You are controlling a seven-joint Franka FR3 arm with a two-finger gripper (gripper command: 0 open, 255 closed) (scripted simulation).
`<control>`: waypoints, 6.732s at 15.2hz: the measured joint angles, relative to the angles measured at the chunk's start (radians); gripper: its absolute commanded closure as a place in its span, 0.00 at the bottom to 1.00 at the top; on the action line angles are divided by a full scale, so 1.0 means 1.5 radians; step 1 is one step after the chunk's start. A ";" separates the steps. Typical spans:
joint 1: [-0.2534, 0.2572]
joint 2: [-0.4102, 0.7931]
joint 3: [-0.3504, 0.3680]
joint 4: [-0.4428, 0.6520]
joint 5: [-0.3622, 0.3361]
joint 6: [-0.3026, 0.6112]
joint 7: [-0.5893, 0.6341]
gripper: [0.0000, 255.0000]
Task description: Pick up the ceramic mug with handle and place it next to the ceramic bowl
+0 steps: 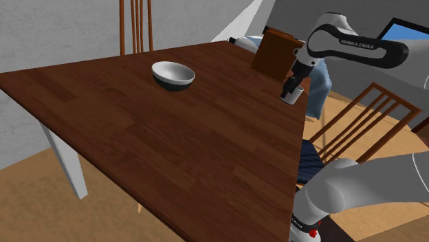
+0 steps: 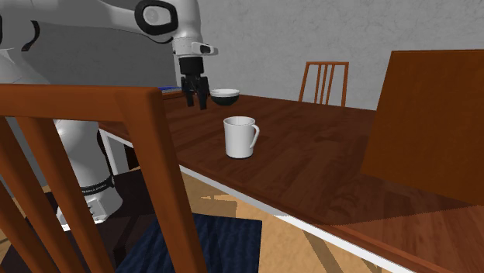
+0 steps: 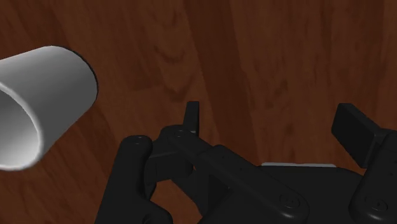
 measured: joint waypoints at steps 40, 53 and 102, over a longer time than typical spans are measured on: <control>-0.023 0.277 -0.171 0.222 0.066 0.060 -0.241 1.00; -0.021 0.289 -0.170 0.350 0.075 -0.057 -0.252 1.00; 0.189 0.524 0.028 0.812 0.142 -0.326 0.158 1.00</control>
